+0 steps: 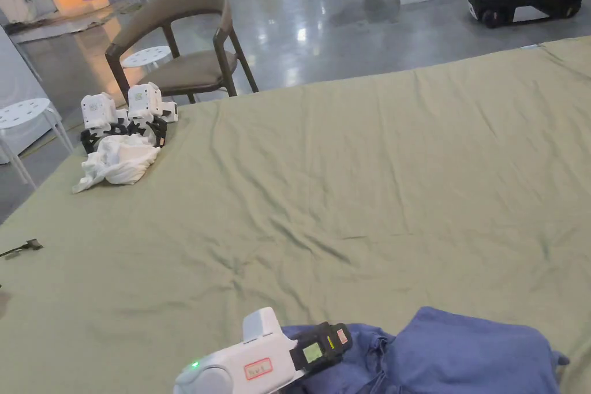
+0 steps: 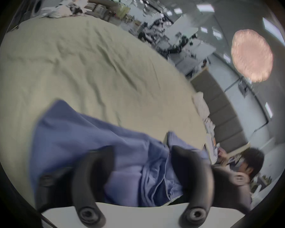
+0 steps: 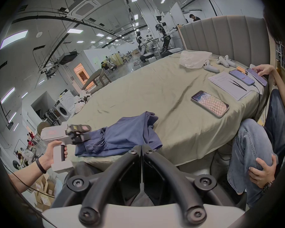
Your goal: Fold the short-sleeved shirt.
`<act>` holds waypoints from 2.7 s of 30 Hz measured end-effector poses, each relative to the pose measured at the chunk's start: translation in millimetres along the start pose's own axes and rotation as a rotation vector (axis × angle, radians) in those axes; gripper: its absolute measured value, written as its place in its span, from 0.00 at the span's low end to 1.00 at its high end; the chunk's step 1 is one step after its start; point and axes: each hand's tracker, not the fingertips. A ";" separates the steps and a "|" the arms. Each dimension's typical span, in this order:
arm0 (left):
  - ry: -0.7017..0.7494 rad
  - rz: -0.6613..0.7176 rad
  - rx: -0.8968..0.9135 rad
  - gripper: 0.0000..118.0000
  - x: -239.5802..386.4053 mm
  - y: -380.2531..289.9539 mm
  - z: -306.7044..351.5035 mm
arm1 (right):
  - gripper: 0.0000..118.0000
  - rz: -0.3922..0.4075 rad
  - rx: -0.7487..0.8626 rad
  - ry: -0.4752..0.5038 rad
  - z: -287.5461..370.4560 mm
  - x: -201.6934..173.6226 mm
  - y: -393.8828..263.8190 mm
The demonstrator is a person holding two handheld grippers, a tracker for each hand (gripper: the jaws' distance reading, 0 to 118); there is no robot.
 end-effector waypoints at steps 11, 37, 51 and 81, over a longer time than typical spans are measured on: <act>0.059 0.381 0.026 0.60 -116.1 16.0 21.4 | 0.00 -0.016 -0.023 0.004 -4.5 -1.1 -1.4; 0.296 -0.112 0.240 0.05 -12.5 71.6 138.0 | 0.00 -0.058 0.045 0.047 5.4 12.1 2.8; 0.123 -0.201 -0.113 0.13 92.0 -24.4 -46.7 | 0.00 -0.068 0.013 -0.035 26.0 26.0 -12.4; -0.046 0.000 0.073 0.70 13.4 2.5 31.8 | 0.00 0.311 -0.252 0.296 -165.4 -107.7 30.7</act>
